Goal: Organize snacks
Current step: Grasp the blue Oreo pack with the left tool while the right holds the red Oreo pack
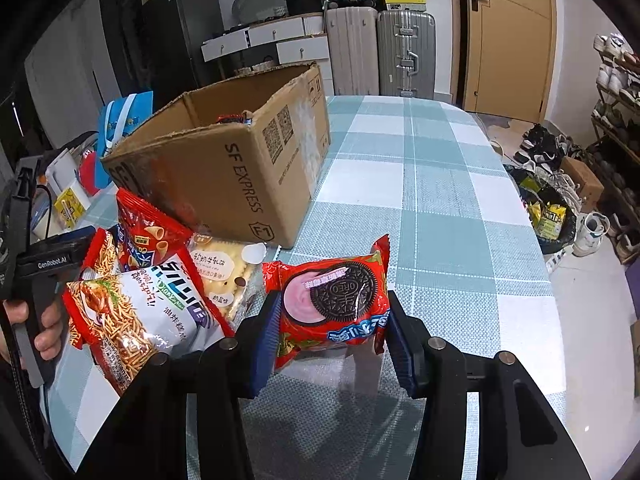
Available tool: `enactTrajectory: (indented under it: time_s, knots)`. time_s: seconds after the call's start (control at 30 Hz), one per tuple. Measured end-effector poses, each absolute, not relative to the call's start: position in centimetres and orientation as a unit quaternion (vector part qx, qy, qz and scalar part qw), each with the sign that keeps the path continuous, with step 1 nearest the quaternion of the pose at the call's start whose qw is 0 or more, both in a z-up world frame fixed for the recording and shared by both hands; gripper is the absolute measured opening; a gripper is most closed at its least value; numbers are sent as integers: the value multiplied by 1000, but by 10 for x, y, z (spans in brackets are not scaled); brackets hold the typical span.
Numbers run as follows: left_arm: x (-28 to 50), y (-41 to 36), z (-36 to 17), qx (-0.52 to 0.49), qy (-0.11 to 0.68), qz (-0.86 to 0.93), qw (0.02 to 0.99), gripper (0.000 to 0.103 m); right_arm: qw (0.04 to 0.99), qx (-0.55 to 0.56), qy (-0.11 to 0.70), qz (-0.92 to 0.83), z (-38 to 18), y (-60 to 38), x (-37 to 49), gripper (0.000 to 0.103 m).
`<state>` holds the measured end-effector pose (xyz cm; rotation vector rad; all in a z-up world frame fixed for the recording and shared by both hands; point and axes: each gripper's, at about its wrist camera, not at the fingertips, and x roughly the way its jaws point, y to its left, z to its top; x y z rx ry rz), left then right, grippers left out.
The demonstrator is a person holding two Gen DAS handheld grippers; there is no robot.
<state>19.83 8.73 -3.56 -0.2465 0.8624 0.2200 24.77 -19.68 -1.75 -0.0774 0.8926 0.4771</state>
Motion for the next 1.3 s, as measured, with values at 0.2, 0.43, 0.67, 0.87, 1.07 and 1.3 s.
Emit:
enactTrajectory:
  time_s: [0.2, 0.43, 0.67, 0.87, 1.07, 1.3]
  knots:
    - [199, 84, -36, -121, 422, 93, 894, 102, 875, -38, 424, 231, -16, -195, 245, 50]
    - [198, 76, -39, -89, 432, 97, 892, 102, 876, -36, 419, 235, -13, -195, 243, 50]
    - [196, 83, -38, -89, 446, 82, 887, 93, 877, -37, 416, 237, -9, -195, 241, 50]
    - [193, 84, -37, -91, 447, 76, 887, 82, 875, -45, 415, 245, -9, -193, 239, 50]
    - [195, 73, -42, -85, 446, 69, 888, 74, 874, -48, 413, 252, -8, -190, 236, 50]
    - [191, 71, -40, -77, 431, 67, 896, 44, 874, -41, 414, 250, -8, -192, 238, 50]
